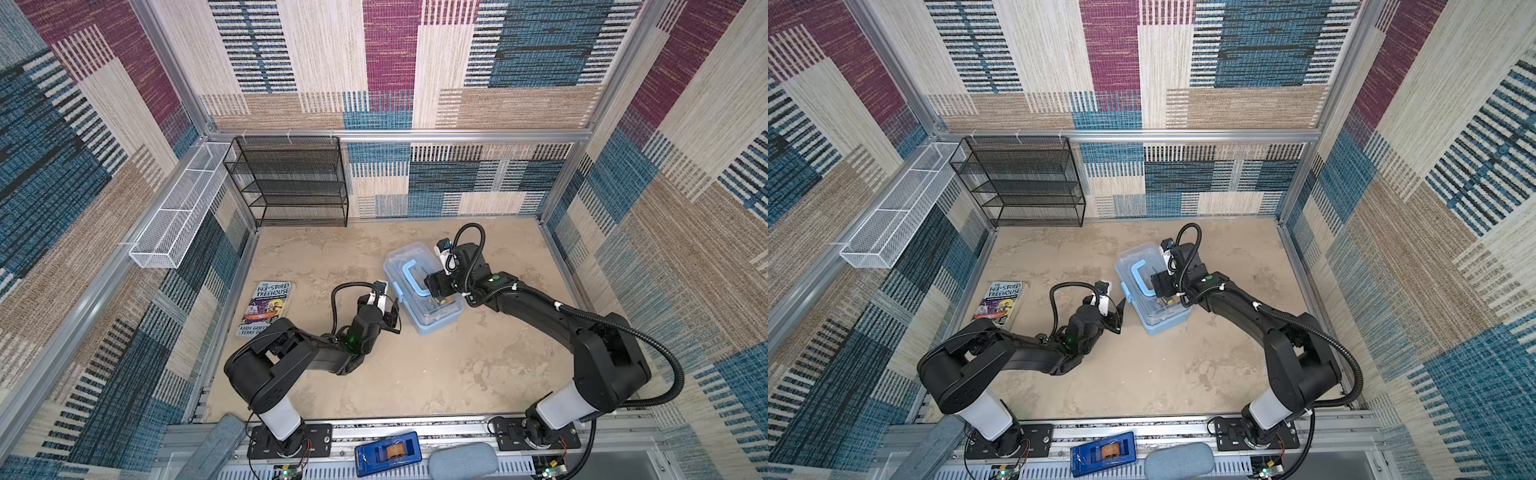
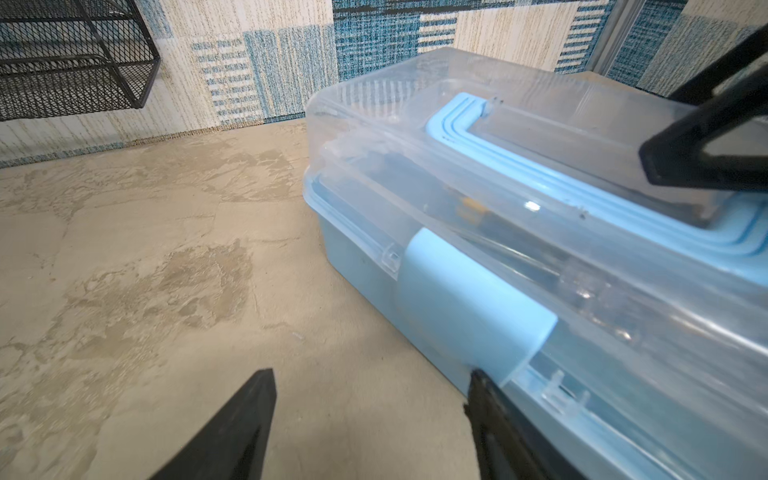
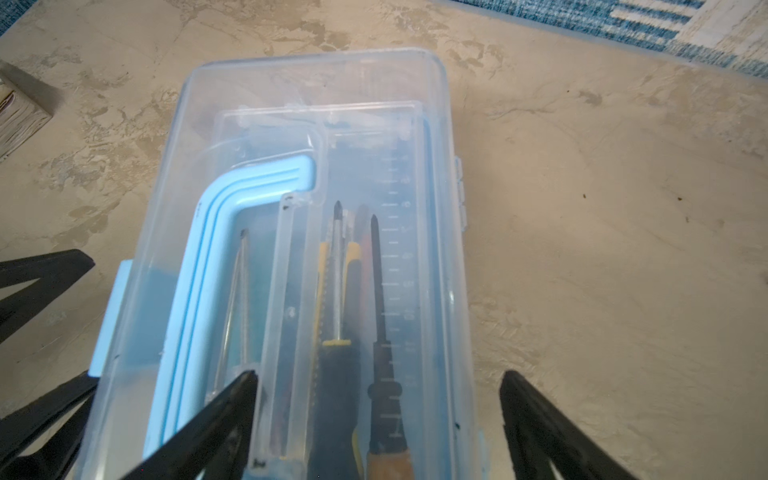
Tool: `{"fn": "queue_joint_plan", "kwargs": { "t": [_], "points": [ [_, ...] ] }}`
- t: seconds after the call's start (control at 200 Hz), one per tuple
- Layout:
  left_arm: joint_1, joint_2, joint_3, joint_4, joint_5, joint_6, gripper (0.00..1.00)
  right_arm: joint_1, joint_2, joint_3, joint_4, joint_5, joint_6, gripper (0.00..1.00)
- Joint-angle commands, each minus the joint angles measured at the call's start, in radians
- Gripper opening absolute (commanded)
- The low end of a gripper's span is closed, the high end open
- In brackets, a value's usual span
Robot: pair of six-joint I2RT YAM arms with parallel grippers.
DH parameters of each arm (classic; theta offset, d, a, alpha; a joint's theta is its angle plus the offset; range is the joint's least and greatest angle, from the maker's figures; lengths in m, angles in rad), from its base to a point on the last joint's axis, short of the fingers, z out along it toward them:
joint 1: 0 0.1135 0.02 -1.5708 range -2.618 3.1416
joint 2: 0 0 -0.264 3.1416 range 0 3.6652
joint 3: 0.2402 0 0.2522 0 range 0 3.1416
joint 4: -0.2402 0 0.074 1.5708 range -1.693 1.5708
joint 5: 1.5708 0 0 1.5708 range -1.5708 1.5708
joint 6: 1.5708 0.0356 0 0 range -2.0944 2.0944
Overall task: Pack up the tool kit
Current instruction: 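Move the right gripper to the blue latch on the box's far end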
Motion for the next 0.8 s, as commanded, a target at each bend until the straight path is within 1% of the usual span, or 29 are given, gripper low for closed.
{"fn": "queue_joint_plan", "kwargs": {
  "t": [0.0,0.16,0.315,0.376,0.476,0.556,0.726,0.791],
  "points": [
    [0.001,0.001,0.003,0.017,0.012,-0.026,0.76,0.000,-0.011,-0.001,0.023,0.012,0.002,1.00],
    [0.001,0.004,0.003,0.014,0.011,-0.025,0.75,0.000,-0.011,0.005,0.041,-0.013,0.036,1.00],
    [0.004,-0.002,0.001,0.004,0.009,-0.023,0.75,0.000,-0.040,0.007,0.057,-0.006,0.056,1.00],
    [0.006,-0.006,0.003,-0.002,0.009,-0.021,0.75,0.001,-0.058,0.008,0.061,-0.006,0.058,0.98],
    [0.012,-0.009,0.008,-0.022,0.009,-0.025,0.75,0.001,-0.085,0.009,0.055,-0.012,0.063,0.91],
    [0.015,-0.013,0.004,-0.024,0.014,-0.026,0.75,0.011,-0.097,0.009,0.048,-0.023,0.077,0.82],
    [0.026,-0.019,0.002,-0.030,0.027,-0.034,0.75,0.087,-0.071,0.045,0.013,-0.025,0.107,0.59],
    [0.031,-0.019,0.006,-0.032,0.035,-0.038,0.75,0.120,-0.050,0.067,-0.001,-0.017,0.115,0.53]
  ]
}}
